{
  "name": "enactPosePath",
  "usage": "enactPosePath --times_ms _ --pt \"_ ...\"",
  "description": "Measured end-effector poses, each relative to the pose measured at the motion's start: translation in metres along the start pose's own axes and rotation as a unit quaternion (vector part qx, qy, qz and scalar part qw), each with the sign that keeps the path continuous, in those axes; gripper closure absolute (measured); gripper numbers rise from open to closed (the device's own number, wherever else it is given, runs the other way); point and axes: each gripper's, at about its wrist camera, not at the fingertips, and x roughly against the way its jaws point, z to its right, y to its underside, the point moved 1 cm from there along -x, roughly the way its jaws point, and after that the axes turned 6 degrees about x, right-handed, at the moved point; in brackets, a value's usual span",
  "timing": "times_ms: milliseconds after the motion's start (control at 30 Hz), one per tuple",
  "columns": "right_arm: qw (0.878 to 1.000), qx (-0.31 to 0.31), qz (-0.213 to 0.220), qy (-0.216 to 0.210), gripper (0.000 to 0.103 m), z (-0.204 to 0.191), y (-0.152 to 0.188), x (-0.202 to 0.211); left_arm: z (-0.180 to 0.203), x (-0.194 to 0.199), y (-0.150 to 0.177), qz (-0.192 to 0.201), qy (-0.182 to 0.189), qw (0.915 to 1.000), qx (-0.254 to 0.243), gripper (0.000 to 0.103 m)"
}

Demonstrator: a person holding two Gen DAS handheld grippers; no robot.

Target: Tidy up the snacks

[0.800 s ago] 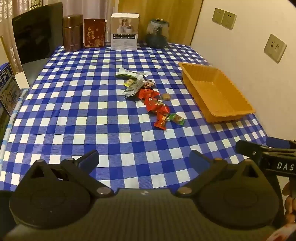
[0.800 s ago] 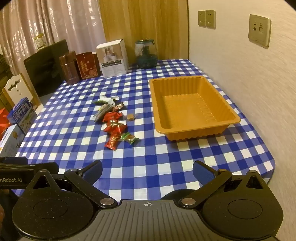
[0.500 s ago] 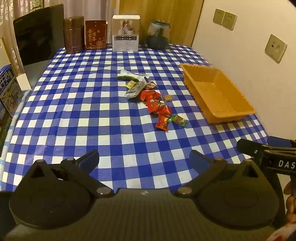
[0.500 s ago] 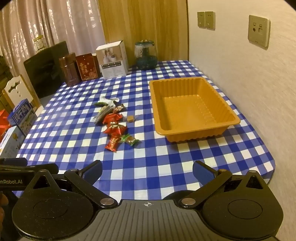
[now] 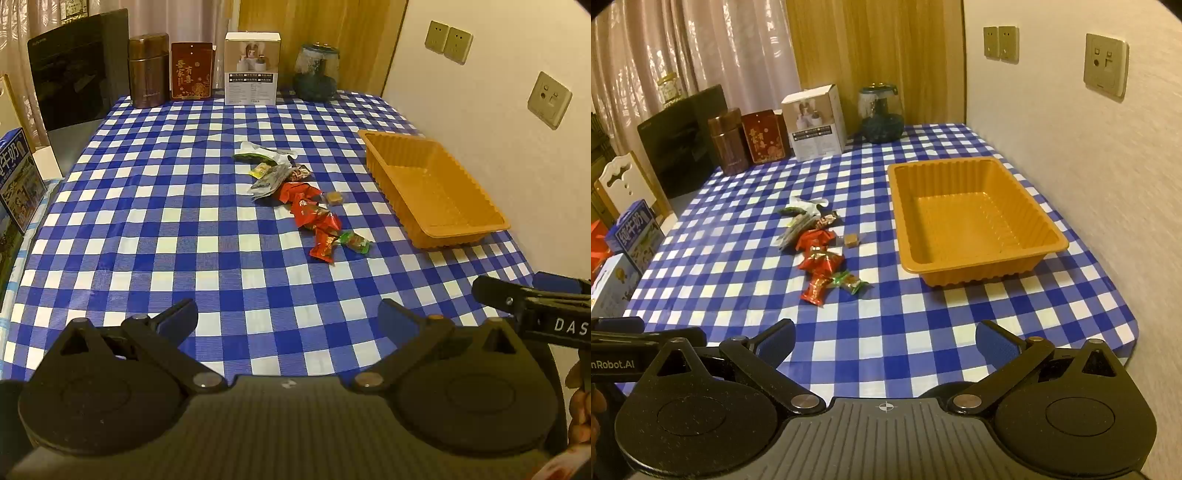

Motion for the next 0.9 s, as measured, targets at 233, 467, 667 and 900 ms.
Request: enactPosePath --times_ms 233,467,667,900 --pt "1.000 0.000 0.000 0.001 0.000 -0.0011 0.0006 0.0004 0.0006 -0.0001 -0.0008 0.001 0.002 1.0000 0.001 0.000" --pt "1.000 0.000 0.002 0.001 0.000 -0.0012 0.0004 0.0005 0.0001 0.0001 -0.0005 0.001 0.003 1.0000 0.001 0.000" --pt "1.000 0.000 0.003 0.002 0.000 -0.0007 0.0005 0.0008 0.0000 0.0000 -0.0004 0.001 0.002 1.0000 0.001 0.000" --pt "1.000 0.001 0.003 0.002 0.000 -0.0008 0.0000 0.0005 -0.0003 0.0002 -0.0004 0.002 0.003 1.0000 0.001 0.000"
